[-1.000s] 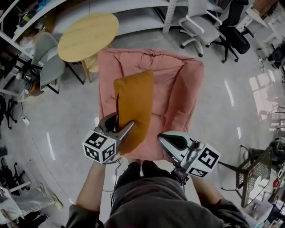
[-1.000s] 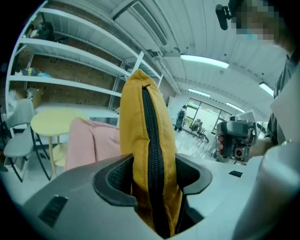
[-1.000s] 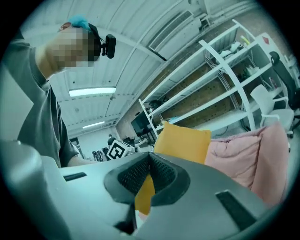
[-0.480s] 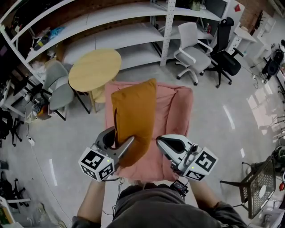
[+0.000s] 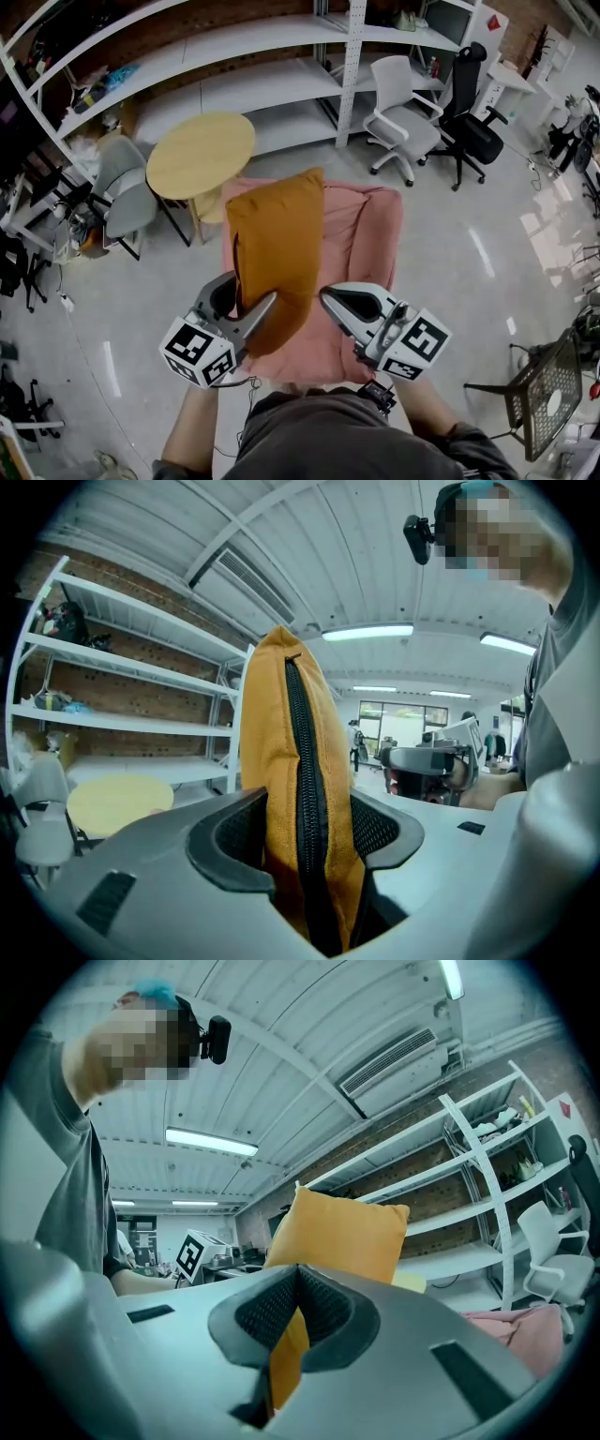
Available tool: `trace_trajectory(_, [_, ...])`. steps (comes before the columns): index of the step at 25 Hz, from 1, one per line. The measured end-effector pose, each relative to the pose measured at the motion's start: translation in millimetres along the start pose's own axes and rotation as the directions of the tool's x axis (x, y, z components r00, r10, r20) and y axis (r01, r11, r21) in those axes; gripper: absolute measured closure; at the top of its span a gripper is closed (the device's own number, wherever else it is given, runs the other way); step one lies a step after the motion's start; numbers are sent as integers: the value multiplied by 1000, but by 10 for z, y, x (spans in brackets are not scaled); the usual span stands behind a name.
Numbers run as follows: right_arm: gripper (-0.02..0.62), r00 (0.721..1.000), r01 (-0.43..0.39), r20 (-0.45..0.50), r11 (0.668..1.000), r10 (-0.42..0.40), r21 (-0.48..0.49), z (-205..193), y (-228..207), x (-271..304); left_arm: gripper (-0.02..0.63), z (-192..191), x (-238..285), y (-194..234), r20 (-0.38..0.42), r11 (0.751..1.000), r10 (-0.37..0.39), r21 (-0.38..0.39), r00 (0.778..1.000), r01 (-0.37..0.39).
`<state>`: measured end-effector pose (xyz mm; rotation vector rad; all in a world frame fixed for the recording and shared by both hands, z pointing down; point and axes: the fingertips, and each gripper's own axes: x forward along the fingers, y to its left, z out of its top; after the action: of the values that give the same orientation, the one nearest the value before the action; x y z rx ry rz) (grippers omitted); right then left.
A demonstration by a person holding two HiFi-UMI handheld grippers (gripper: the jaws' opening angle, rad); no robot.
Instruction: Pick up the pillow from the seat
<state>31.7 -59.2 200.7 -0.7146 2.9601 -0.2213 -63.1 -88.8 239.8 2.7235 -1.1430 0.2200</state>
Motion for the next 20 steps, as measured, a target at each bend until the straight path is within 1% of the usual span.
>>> trace_trajectory(3, [583,1000,0,-7,1000,0,13,-46,18,5,359,-79,-12,6,-5,1000,0,-25,1000,0])
trace_trajectory(8, [583,1000,-1,-10,1000,2,31,-54,12,57,357,-138,-34,61,-19,999,6,-40,1000,-7])
trace_trajectory(20, [583,1000,-7,-16,999,8,49,-100,-8,129,359,-154,-54,120,-19,999,13,-48,1000,-14])
